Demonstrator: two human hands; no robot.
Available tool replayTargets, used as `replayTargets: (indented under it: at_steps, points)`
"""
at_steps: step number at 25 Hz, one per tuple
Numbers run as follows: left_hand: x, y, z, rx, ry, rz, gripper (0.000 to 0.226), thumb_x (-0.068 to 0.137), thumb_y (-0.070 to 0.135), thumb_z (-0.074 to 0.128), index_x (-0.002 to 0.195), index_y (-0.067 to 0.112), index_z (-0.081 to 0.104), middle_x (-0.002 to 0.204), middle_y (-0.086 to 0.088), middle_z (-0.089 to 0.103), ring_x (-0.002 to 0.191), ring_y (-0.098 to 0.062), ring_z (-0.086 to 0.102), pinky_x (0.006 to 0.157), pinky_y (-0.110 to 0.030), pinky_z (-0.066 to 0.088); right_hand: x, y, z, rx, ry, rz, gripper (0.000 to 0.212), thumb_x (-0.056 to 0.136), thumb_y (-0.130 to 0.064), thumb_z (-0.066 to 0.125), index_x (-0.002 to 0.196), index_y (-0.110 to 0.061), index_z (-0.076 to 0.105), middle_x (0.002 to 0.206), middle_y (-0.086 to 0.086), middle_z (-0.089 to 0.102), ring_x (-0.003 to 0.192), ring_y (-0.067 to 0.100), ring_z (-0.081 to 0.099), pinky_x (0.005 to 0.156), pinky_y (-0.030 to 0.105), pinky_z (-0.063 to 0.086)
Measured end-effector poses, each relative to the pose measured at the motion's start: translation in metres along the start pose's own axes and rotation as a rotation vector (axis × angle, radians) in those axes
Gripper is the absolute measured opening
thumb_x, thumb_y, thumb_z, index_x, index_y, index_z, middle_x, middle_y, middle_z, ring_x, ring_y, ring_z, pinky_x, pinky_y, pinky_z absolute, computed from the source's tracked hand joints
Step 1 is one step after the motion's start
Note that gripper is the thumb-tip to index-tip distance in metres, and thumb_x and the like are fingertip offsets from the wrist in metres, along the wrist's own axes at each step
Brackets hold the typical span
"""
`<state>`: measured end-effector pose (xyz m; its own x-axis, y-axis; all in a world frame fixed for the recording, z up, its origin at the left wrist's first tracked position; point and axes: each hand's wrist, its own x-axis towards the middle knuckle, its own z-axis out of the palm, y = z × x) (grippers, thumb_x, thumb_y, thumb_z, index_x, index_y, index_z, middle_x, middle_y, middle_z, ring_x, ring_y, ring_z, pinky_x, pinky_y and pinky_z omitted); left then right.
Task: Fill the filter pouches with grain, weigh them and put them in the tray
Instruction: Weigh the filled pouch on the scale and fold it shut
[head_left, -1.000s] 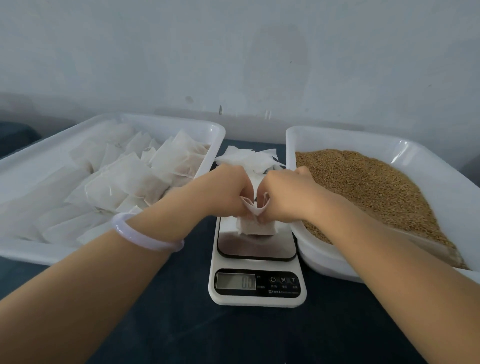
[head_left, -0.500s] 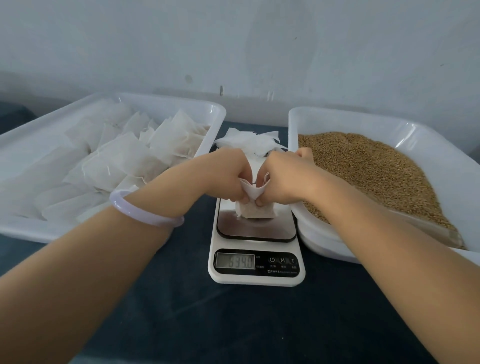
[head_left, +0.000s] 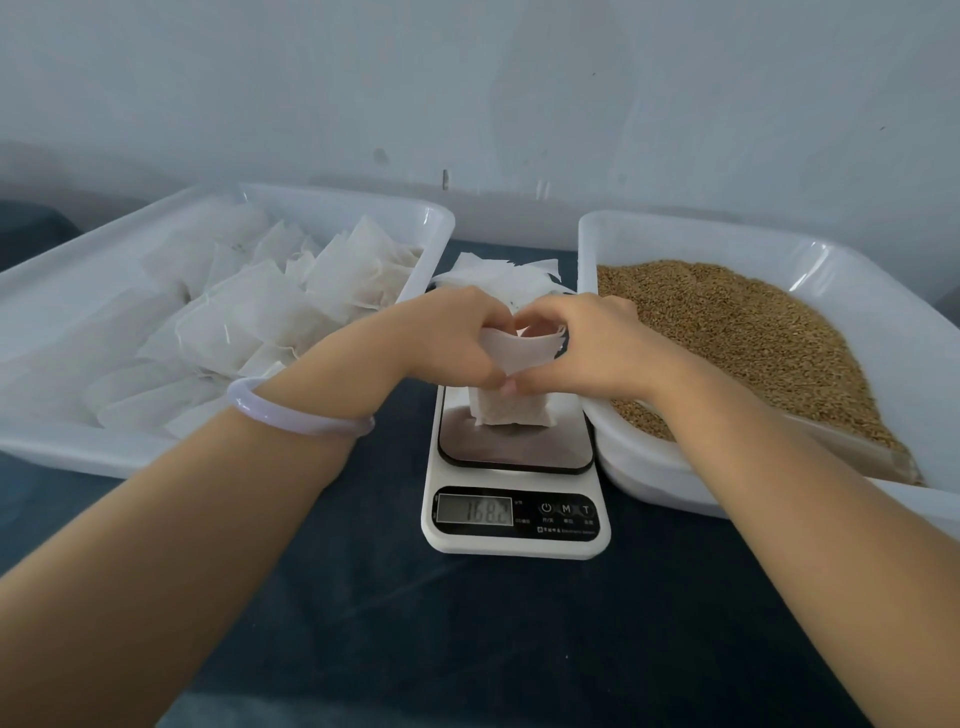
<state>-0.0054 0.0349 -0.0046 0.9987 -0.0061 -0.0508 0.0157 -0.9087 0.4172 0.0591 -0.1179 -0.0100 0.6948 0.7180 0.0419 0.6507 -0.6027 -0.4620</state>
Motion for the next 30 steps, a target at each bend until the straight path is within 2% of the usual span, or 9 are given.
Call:
replayTargets:
  at_steps: [4, 8, 17, 23, 30]
  points:
    - [0.0002, -0.0016, -0.0003, -0.032, 0.015, 0.0, 0.02, 0.074, 0.023, 0.072, 0.091, 0.026, 0.062, 0.076, 0.011, 0.053, 0.069, -0.006, 0.05, 0.058, -0.025, 0.035, 0.0017, 0.0028, 0.0003, -0.005, 0.008, -0.013, 0.052, 0.056, -0.06, 0.074, 0.102, -0.046, 0.054, 0.086, -0.033, 0.048, 0.112, 0.018, 0.04, 0.088, 0.028, 0.018]
    - [-0.0004, -0.0022, 0.0001, -0.052, 0.025, 0.006, 0.02, 0.075, 0.023, 0.071, 0.092, 0.028, 0.061, 0.078, 0.013, 0.054, 0.071, -0.002, 0.05, 0.059, -0.024, 0.036, 0.0015, 0.0031, 0.0015, -0.004, 0.013, -0.024, 0.048, 0.056, -0.06, 0.073, 0.096, -0.047, 0.052, 0.084, -0.035, 0.045, 0.112, 0.018, 0.036, 0.088, 0.027, 0.018]
    - [-0.0013, -0.0014, -0.0004, -0.048, 0.031, 0.011, 0.022, 0.077, 0.021, 0.067, 0.099, 0.022, 0.066, 0.078, 0.012, 0.056, 0.07, -0.002, 0.051, 0.057, -0.021, 0.036, 0.0021, 0.0048, 0.0016, 0.003, 0.016, -0.019, 0.043, 0.06, -0.058, 0.075, 0.095, -0.047, 0.052, 0.083, -0.034, 0.046, 0.116, 0.018, 0.036, 0.089, 0.028, 0.017]
    - [-0.0018, -0.0014, 0.0002, -0.055, 0.031, -0.002, 0.022, 0.077, 0.021, 0.066, 0.099, 0.02, 0.067, 0.079, 0.009, 0.057, 0.07, -0.004, 0.052, 0.058, -0.022, 0.038, 0.0012, 0.0039, 0.002, 0.009, 0.019, -0.018, 0.04, 0.063, -0.054, 0.076, 0.094, -0.046, 0.053, 0.082, -0.034, 0.045, 0.104, 0.013, 0.03, 0.088, 0.027, 0.016]
    - [-0.003, 0.0001, -0.0004, -0.053, 0.019, 0.004, 0.016, 0.079, 0.02, 0.064, 0.093, 0.027, 0.063, 0.077, 0.011, 0.056, 0.068, -0.003, 0.051, 0.057, -0.021, 0.035, -0.0006, 0.0026, 0.0011, 0.012, 0.014, -0.001, 0.04, 0.064, -0.051, 0.075, 0.097, -0.046, 0.054, 0.086, -0.031, 0.048, 0.103, 0.014, 0.028, 0.086, 0.027, 0.016]
